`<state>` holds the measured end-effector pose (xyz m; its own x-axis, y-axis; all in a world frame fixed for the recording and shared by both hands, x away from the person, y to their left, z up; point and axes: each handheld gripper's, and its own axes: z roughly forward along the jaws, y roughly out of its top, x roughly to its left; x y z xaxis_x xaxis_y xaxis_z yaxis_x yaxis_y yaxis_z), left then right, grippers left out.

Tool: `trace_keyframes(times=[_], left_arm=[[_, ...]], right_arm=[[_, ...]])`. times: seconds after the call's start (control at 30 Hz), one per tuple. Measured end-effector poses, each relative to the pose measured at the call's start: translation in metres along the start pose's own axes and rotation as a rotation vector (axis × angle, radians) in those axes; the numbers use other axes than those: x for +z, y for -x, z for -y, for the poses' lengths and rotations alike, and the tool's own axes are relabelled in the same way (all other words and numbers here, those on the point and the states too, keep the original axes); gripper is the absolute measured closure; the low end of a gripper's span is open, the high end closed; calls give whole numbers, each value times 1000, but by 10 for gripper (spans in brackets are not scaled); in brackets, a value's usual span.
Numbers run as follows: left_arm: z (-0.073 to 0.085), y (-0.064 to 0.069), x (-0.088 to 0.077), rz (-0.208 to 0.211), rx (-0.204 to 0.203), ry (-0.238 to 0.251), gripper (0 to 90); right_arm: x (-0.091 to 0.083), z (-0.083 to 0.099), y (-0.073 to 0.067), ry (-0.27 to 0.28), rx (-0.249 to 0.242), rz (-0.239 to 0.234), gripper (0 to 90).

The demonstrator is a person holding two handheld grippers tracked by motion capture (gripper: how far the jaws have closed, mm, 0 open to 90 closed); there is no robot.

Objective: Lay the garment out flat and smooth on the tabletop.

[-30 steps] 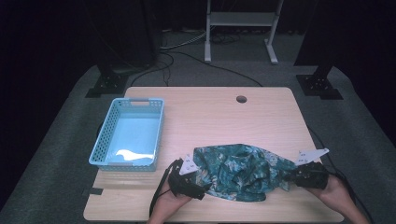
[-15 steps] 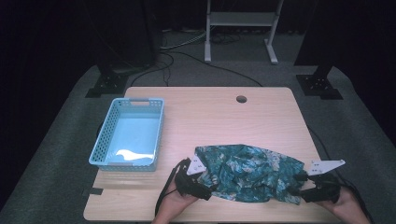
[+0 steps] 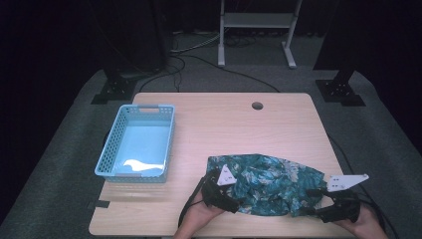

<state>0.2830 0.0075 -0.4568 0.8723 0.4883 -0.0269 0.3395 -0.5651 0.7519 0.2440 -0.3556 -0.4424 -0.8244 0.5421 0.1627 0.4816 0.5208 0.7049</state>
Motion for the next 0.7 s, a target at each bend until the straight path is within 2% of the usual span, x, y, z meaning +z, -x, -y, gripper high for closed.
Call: trace_keyframes(times=[0.1,0.23,0.3,0.43,0.53,0.63,0.7], left_arm=[[-4,1,7,-3,13,-24,153],[-6,-2,18,-4,4,-57,163],[-6,-4,22,-2,0,-72,198],[-6,-6,28,-8,5,-95,234],[-6,-6,29,-5,18,-95,309],[-6,-5,29,6,29,-81,408],[-6,-5,28,10,33,-79,462]], right_arm=[[8,-5,-5,9,9,-41,326],[21,-11,-12,6,17,-64,311],[27,-14,-13,-13,33,-44,317],[38,-15,-8,-48,62,34,365],[45,-14,-1,-58,87,74,442],[51,-13,3,-43,96,103,534],[54,-13,6,-17,110,99,626]])
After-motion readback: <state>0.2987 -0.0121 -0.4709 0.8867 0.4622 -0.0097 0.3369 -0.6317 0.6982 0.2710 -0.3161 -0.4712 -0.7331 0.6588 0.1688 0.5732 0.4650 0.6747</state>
